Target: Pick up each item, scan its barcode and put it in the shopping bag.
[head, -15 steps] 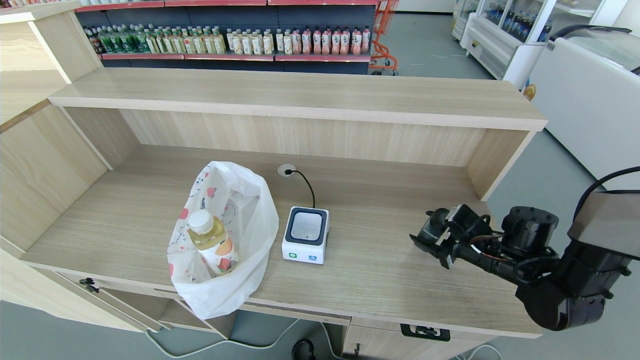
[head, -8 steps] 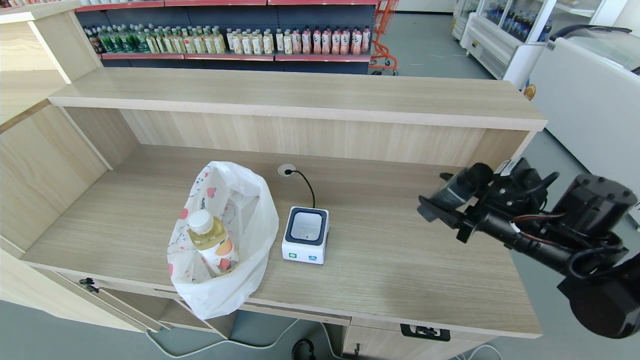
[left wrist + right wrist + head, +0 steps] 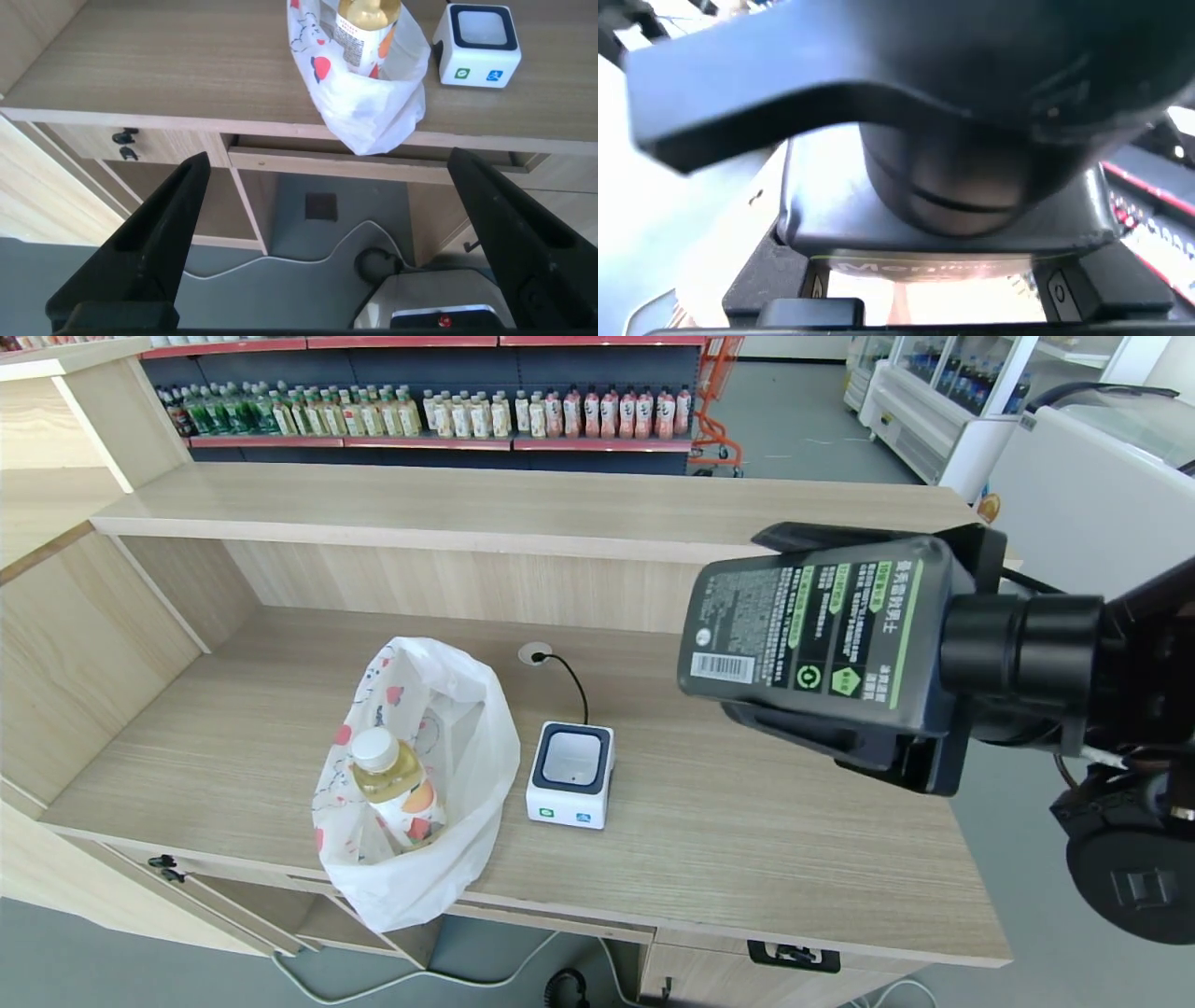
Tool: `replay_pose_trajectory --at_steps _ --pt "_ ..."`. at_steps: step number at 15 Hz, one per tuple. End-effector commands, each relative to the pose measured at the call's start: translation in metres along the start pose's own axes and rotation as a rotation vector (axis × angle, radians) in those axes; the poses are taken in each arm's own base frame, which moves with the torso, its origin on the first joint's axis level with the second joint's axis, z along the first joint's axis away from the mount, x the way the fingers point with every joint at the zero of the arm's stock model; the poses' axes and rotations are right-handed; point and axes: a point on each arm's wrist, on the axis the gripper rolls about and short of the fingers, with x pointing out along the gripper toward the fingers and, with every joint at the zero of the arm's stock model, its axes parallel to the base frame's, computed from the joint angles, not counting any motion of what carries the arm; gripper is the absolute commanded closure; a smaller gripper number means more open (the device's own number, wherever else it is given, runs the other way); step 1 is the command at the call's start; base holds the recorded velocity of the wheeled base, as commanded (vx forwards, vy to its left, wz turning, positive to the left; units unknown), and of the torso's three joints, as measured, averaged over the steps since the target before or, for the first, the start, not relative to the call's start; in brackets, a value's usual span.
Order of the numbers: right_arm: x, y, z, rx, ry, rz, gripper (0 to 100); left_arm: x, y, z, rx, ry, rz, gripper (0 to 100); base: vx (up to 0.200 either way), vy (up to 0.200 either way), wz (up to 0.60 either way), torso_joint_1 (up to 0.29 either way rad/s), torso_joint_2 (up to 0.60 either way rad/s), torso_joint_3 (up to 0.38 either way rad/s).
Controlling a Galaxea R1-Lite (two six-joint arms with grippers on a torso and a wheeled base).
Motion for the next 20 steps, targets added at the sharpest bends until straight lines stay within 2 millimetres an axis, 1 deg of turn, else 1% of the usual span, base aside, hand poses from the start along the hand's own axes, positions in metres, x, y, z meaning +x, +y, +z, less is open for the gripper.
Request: replay_pose_trajectory --at_steps 1,2,3,4,6,8,10,12,14,16,17,20 --pt "0.026 0.008 0.007 0.0 -0.1 0.036 100 0.0 0.0 0.0 0.0 0.0 0.0 0 0.0 0.0 0.0 0.0 0.0 0.0" --pt "0.032 0.009 0.011 -0.001 -0.125 0.042 100 0.0 0.0 0.0 0.0 0.0 0.0 0 0.0 0.0 0.0 0.0 0.0 0.0" --pt "0.034 0.008 0.015 -0.005 -0.14 0.046 100 0.0 0.0 0.0 0.0 0.0 0.0 0 0.0 0.0 0.0 0.0 0.0 0.0" --pt "0.038 0.009 0.024 -0.013 -0.181 0.07 100 0.0 0.0 0.0 0.0 0.0 0.0 0 0.0 0.0 0.0 0.0 0.0 0.0" --pt "0.036 0.005 0.032 -0.036 -0.207 0.088 100 0.0 0.0 0.0 0.0 0.0 0.0 0 0.0 0.0 0.0 0.0 0.0 0.0" --pt "0.023 0.013 0.042 -0.049 -0.182 0.09 100 0.0 0.0 0.0 0.0 0.0 0.0 0 0.0 0.0 0.0 0.0 0.0 0.0" --pt "0.009 0.021 0.065 -0.059 -0.177 0.087 100 0.0 0.0 0.0 0.0 0.0 0.0 0 0.0 0.0 0.0 0.0 0.0 0.0" --pt "-0.003 0.02 0.082 -0.083 -0.17 0.072 100 0.0 0.0 0.0 0.0 0.0 0.0 0 0.0 0.0 0.0 0.0 0.0 0.0" --pt "-0.014 0.014 0.083 -0.116 -0.124 0.051 100 0.0 0.0 0.0 0.0 0.0 0.0 0 0.0 0.0 0.0 0.0 0.0 0.0" --pt "-0.02 0.014 0.094 -0.131 -0.118 0.043 100 0.0 0.0 0.0 0.0 0.0 0.0 0 0.0 0.0 0.0 0.0 0.0 0.0" --pt "-0.025 0.012 0.104 -0.153 -0.121 0.035 100 0.0 0.0 0.0 0.0 0.0 0.0 0 0.0 0.0 0.0 0.0 0.0 0.0" --pt "-0.03 0.012 0.107 -0.166 -0.106 0.029 100 0.0 0.0 0.0 0.0 0.0 0.0 0 0.0 0.0 0.0 0.0 0.0 0.0"
